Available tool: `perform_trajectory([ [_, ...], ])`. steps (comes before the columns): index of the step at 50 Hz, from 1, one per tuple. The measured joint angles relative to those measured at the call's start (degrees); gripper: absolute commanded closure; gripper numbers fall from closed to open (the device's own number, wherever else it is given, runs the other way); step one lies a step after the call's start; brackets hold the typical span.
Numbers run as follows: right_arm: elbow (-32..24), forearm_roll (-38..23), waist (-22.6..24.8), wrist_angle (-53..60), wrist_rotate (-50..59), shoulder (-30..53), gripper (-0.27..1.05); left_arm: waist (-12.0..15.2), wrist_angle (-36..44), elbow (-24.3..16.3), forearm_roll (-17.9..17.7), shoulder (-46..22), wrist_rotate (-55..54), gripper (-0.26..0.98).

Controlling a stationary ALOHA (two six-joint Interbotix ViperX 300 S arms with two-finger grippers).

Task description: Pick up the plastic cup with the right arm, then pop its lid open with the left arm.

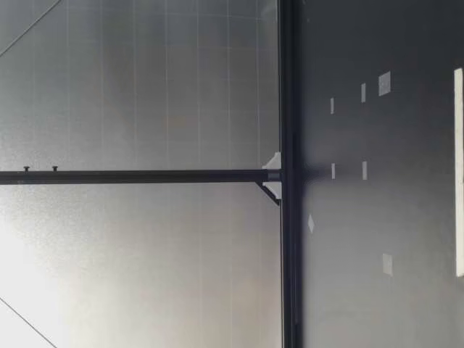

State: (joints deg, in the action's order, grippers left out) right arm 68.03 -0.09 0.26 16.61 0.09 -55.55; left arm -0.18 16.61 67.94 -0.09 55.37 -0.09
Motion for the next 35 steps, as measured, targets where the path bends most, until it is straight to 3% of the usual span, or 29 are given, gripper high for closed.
perform_trajectory([
  [5, 0.5, 0.0, 0.0, 0.0, -0.4, -0.1, 0.9, -0.2, 0.3, 2.5, 0.0, 0.3, -0.3, 0.82],
  [12, 1.5, -0.1, 0.1, 0.4, 0.0, -0.3, 0.92, -0.4, -0.4, 2.9, -0.4, -1.2, -0.5, 0.83],
  [20, 1.2, -0.1, 1.8, 0.9, 3.7, 4.3, 0.89, -1.9, -3.8, -3.1, -0.8, -12.6, -1.0, 0.83],
  [26, 1.6, -0.1, 6.8, 3.2, 8.5, 11.5, 0.77, -6.5, 1.1, -6.3, -0.7, -23.0, -1.1, 0.83],
  [35, 3.4, -0.1, 12.0, 16.5, 20.7, 28.2, 0.39, -10.7, 11.4, -9.1, -1.1, -38.7, -3.8, 0.83],
])
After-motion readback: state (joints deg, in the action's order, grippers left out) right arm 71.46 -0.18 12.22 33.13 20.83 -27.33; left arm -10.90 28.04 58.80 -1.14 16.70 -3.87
